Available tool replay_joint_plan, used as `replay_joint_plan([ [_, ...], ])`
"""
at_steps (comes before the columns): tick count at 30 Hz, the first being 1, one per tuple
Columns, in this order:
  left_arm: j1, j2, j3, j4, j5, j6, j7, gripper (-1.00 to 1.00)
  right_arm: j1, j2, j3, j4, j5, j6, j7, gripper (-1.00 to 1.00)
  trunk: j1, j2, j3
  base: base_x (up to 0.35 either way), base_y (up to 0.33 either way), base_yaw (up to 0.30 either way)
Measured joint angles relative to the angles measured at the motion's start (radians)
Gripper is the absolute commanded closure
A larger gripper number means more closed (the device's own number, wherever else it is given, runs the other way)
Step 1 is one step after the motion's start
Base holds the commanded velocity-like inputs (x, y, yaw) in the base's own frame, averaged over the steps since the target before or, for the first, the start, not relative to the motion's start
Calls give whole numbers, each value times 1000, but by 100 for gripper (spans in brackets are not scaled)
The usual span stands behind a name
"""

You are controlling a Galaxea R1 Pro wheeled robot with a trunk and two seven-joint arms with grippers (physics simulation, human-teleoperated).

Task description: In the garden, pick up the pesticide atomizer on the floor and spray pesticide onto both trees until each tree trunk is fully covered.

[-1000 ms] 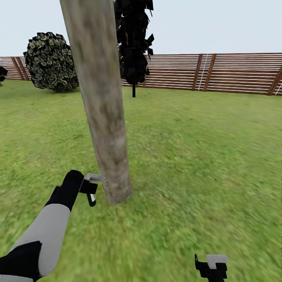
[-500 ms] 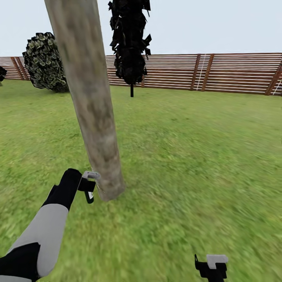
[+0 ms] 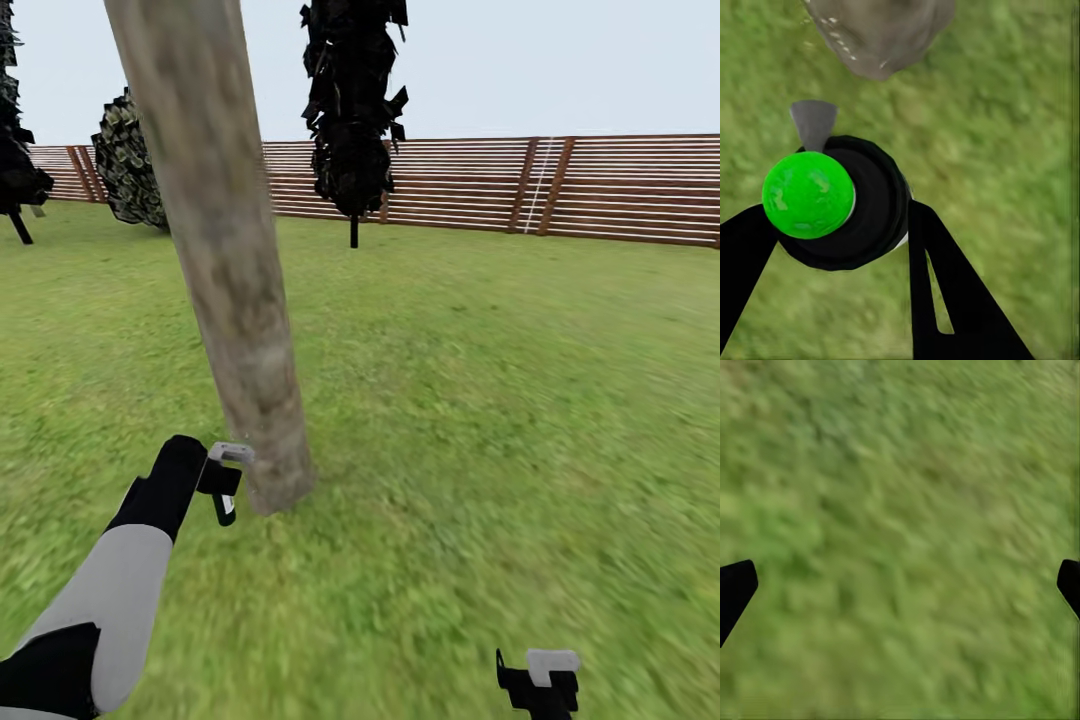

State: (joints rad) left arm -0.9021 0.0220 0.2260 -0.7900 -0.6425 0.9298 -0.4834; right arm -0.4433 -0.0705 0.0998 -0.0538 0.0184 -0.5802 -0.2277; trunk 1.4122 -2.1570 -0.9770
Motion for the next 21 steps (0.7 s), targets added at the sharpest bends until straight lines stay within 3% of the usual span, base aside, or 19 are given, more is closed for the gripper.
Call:
replay_joint_plan([
  [5, 3, 2, 7, 0, -3, 0, 0, 100, 0, -1, 0, 0, 0, 0, -1, -100, 0, 0, 0, 172, -153, 0],
  [8, 39, 14, 10, -3, -6, -2, 1, 100, 0, 0, 0, 0, 0, 0, -1, -100, 0, 0, 0, 27, -20, 0],
  [9, 53, 22, 11, -6, -9, -4, 5, 100, 0, 0, 0, 0, 0, 0, -1, -100, 0, 0, 0, 5, -4, 0],
  [11, 80, 68, 12, -6, -11, -11, 25, 100, 0, 0, 0, 0, 1, 0, -1, -100, 0, 0, 0, 2, -2, 0],
  [13, 84, 76, 11, -3, 4, -9, 29, 100, 0, 0, 0, 0, 1, 0, -1, -100, 0, 0, 0, 1, 0, 0],
  [16, 88, 60, 8, 2, 17, -8, 32, 100, 0, 0, 0, 0, 1, 0, 0, -100, 0, 0, 0, 0, 0, 58],
  [17, 88, 29, 10, 3, 23, -7, 34, 100, 0, 0, 1, 0, 0, 0, 1, -100, 0, 0, 0, 0, 0, 225],
  [18, 88, 14, 11, 3, 21, -8, 35, 100, 0, 0, 1, 0, 0, 0, 1, -100, 0, 0, 0, 0, 0, 244],
  [21, 88, -1, 16, 2, 7, -13, 36, 100, 0, 0, 1, 0, 0, 0, 1, -100, 0, 0, 0, 0, 0, 272],
])
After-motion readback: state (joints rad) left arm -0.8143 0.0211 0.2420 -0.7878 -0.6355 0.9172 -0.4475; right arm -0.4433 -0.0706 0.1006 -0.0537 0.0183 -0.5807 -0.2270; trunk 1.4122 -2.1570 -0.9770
